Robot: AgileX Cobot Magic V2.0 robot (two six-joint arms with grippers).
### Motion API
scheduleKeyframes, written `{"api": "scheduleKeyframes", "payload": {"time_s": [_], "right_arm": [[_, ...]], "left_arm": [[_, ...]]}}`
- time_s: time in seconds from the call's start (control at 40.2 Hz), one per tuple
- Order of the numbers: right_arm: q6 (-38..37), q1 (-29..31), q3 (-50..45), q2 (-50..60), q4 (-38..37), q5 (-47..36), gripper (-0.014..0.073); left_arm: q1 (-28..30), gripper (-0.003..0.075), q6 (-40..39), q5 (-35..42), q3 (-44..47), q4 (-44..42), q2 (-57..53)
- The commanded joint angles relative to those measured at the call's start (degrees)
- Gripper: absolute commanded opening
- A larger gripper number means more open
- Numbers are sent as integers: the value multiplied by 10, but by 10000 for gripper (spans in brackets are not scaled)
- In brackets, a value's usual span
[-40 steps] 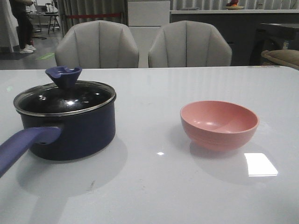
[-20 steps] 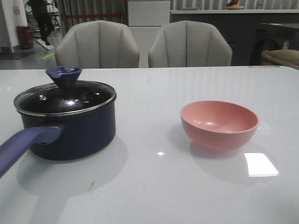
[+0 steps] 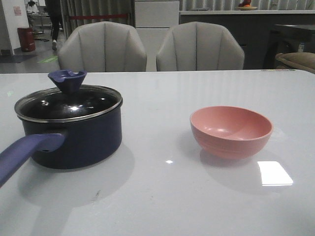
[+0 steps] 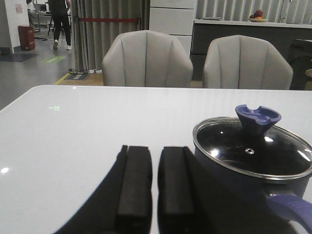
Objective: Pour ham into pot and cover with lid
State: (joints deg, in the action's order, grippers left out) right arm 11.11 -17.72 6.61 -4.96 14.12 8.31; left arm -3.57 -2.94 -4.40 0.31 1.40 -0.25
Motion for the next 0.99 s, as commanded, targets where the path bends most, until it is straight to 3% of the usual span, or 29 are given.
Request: {"api": "scheduleKeyframes", "payload": {"time_s": [0.0,0.795,0.969], "right_arm": [[6,0,17,-6,1,-42,151],[6,0,17,-6,1,-42,151],[5,29,-6,-4,-73,-42,151]], "left_arm": [[2,132,-1,53,12,5,-12],[2,132,-1,53,12,5,-12],[2,132,-1,53,12,5,-12]]}}
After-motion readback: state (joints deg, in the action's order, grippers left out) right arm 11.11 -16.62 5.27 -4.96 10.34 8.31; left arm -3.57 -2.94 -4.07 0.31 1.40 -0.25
